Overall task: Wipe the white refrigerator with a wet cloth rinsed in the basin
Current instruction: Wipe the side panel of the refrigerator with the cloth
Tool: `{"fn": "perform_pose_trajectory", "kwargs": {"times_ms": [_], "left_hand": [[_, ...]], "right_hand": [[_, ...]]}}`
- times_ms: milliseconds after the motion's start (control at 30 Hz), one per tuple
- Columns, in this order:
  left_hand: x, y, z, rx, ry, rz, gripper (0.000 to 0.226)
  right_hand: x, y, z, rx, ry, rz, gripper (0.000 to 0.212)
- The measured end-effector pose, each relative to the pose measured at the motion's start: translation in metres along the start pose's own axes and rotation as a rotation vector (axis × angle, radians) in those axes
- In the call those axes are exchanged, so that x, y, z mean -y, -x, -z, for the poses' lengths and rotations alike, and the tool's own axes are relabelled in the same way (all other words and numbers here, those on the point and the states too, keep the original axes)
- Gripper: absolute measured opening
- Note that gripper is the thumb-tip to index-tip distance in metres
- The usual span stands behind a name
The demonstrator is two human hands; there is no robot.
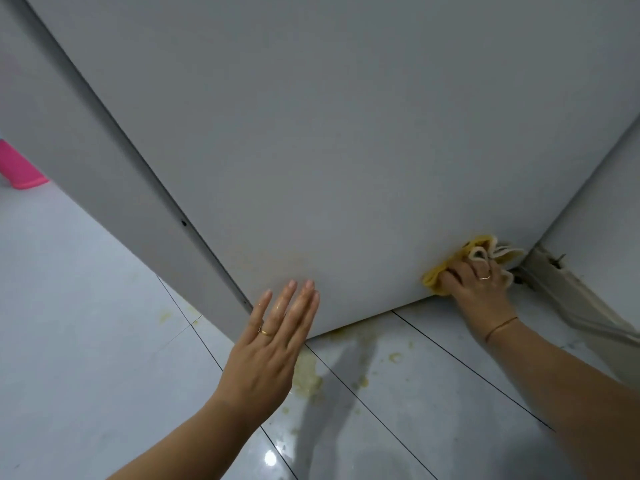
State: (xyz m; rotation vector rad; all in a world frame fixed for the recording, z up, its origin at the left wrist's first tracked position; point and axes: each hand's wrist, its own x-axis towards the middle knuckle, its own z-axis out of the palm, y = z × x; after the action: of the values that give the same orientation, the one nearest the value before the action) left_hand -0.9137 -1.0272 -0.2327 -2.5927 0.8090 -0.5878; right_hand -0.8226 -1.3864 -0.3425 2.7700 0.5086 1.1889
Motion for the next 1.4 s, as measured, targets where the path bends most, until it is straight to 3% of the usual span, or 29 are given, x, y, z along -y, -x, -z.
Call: {"fn": "perform_pose_trajectory", "kwargs": {"times_ms": [333, 433, 533, 833, 1000, 1133, 1200, 1300, 1400], "left_hand": [[-0.002, -0.002, 0.002, 0.012, -0.025, -0.021, 0.086], [-0.001, -0.002, 0.002, -0.002, -0.022, -0.005, 0.085], [-0.001, 0.001, 0.003, -0.020, -0.019, 0.027, 0.085], [0.015, 0.040, 0.004, -0.091, 0.034, 0.227, 0.074], [0.037, 0.059, 0.013, -0.119, 0.049, 0.352, 0.076], [0.061, 0.051, 0.035, -0.188, 0.085, 0.418, 0.088], [0.067, 0.040, 0.049, -0.238, 0.101, 0.430, 0.085], [0.078, 0.028, 0.074, -0.311, 0.140, 0.466, 0.083], [0.091, 0.011, 0.108, -0.398, 0.161, 0.486, 0.083]], "right_hand": [[-0.056, 0.007, 0.010, 0.091, -0.025, -0.280, 0.049], [-0.029, -0.002, 0.008, 0.009, -0.048, -0.335, 0.037], [0.018, -0.019, 0.010, -0.085, -0.101, -0.287, 0.019], [0.183, -0.093, 0.065, -0.320, -0.391, -0.152, 0.022], [0.256, -0.170, 0.117, -0.434, -0.567, -0.007, 0.012], [0.256, -0.215, 0.151, -0.525, -0.663, -0.041, 0.011], [0.243, -0.240, 0.173, -0.553, -0.660, -0.087, 0.024], [0.231, -0.285, 0.218, -0.605, -0.687, -0.096, 0.014], [0.219, -0.328, 0.262, -0.635, -0.669, -0.081, 0.019]]}}
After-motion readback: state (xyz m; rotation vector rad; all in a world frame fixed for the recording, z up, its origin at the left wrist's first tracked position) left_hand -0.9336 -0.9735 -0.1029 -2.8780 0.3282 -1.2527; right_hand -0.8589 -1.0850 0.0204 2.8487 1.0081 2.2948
